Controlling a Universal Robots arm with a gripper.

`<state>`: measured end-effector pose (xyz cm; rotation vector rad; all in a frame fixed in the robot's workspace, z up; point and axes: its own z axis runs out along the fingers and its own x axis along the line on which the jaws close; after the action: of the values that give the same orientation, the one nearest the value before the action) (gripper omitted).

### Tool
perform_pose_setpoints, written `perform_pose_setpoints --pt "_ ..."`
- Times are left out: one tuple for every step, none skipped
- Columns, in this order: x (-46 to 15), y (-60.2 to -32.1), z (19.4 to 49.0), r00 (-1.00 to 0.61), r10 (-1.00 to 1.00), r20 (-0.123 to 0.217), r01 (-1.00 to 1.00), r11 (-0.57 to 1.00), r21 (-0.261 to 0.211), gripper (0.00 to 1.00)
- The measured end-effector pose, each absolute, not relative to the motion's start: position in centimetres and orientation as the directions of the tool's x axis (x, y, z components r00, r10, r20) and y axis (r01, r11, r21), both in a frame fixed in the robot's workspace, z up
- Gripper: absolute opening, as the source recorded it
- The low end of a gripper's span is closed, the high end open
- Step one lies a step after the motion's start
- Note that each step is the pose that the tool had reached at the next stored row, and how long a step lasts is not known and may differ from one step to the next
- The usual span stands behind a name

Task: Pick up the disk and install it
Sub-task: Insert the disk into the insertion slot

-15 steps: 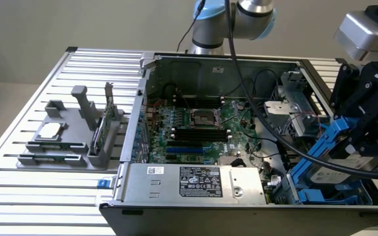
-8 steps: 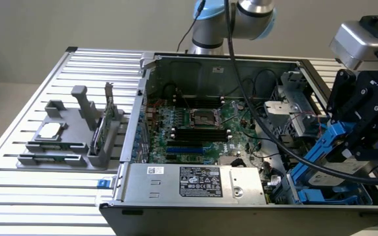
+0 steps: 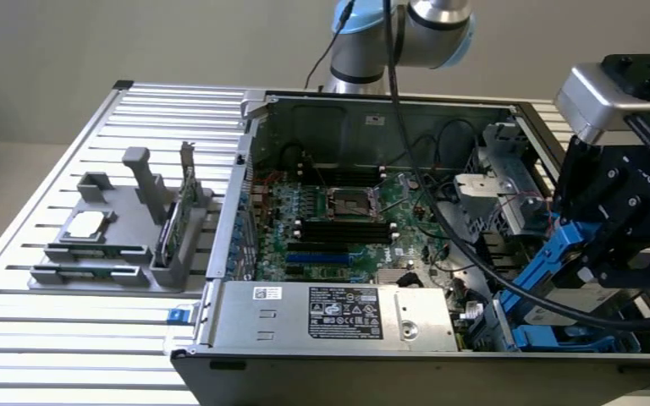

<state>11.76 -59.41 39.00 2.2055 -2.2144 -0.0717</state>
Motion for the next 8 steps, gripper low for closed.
perform_pose_setpoints --pt "11.7 -59.4 38.8 -0.005 -1.000 -0.022 -0.999 0.004 0.043 0.33" --pt "11.7 -59.4 38.6 -0.004 -1.000 -0.022 -0.999 0.004 0.043 0.33" --pt "11.7 -59.4 38.5 -0.004 -1.000 -0.022 -0.999 0.003 0.042 0.33" --pt "11.7 -59.4 38.3 -0.004 -1.000 -0.022 -0.999 0.003 0.042 0.33" --pt "11.7 -59.4 38.1 -0.004 -1.000 -0.022 -0.999 0.003 0.042 0.33" --pt "11.7 -59.4 37.9 -0.003 -1.000 -0.022 -0.999 0.002 0.042 0.33" --pt "11.6 -59.5 37.7 -0.003 -1.000 -0.022 -0.999 0.002 0.042 0.33" --pt "11.6 -59.5 37.6 -0.002 -1.000 -0.022 -0.999 0.001 0.042 0.33"
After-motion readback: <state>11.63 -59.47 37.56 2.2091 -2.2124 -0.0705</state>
